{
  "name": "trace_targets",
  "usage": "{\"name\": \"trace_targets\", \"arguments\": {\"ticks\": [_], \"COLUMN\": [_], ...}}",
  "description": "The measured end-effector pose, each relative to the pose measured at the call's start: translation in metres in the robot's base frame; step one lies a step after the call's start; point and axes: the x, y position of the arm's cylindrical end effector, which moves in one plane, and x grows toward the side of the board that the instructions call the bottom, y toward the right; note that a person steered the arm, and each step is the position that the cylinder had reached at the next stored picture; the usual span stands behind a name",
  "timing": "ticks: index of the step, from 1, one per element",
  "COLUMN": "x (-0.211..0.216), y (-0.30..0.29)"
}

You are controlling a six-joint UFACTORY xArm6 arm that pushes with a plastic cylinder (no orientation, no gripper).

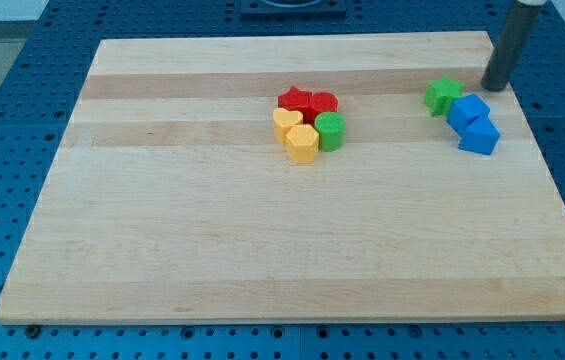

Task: Move blue triangle towards top left

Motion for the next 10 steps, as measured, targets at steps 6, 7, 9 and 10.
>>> {"name": "trace_targets", "arguments": {"ticks": [6,7,9,10], "x": [0.093,0.101,0.144,0.15], "y": [-0.085,-0.108,-0.177,-0.204]}}
